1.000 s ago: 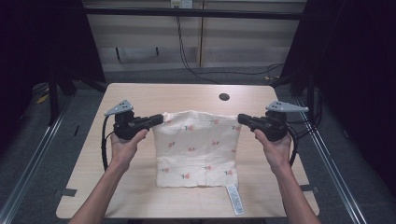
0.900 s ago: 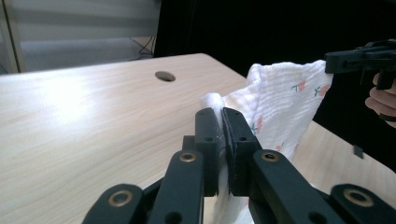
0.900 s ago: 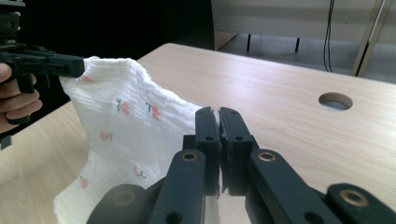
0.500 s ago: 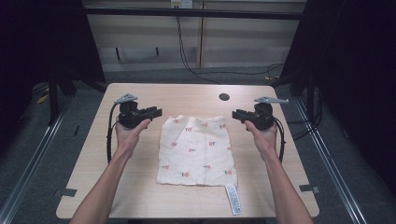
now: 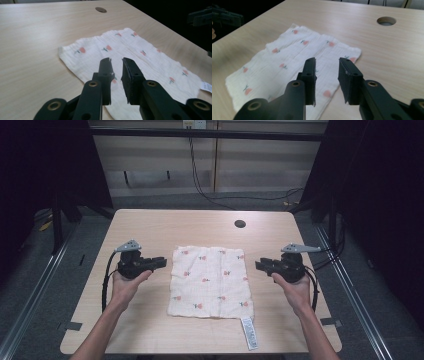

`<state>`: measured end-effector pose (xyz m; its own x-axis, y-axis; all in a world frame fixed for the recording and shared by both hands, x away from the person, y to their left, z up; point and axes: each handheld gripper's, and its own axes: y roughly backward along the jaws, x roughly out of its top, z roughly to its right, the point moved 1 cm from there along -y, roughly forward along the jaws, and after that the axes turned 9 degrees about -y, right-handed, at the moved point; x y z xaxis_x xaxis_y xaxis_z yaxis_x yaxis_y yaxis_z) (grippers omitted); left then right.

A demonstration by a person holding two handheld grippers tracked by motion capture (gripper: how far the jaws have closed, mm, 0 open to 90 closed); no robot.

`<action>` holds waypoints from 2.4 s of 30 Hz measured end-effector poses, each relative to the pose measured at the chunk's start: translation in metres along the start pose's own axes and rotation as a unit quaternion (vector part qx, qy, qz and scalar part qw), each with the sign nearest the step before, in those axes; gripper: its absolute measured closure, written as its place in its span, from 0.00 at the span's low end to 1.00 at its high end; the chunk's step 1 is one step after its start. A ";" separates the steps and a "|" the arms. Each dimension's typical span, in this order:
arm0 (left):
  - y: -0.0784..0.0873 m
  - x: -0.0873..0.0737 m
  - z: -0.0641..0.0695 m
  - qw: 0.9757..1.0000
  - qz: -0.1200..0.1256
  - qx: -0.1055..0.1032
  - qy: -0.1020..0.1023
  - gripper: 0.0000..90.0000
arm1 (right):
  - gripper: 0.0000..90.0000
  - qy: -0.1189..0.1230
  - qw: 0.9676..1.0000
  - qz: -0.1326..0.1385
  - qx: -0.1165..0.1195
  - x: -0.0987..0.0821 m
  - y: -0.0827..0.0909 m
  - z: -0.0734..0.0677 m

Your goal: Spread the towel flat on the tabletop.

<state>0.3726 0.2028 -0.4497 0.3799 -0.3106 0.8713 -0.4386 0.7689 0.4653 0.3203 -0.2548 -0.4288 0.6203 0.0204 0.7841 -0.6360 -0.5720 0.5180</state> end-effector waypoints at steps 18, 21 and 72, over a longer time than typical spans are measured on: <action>-0.048 -0.023 0.006 0.996 -0.088 -0.015 -0.017 0.84 | 0.67 0.060 0.989 -0.114 0.069 -0.040 -0.067 -0.067; -0.056 -0.026 0.007 0.994 -0.104 -0.020 -0.021 0.83 | 0.64 0.053 0.988 -0.121 0.075 -0.040 -0.082 -0.069; -0.051 -0.042 0.036 0.988 -0.134 -0.045 -0.056 0.75 | 1.00 0.072 0.978 -0.178 0.086 -0.084 -0.074 -0.074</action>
<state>0.3494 0.1564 -0.5044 0.3778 -0.5655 0.7331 -0.2578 0.6963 0.6699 0.2814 -0.1530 -0.5074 0.7090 0.3519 0.6111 -0.2966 -0.6373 0.7112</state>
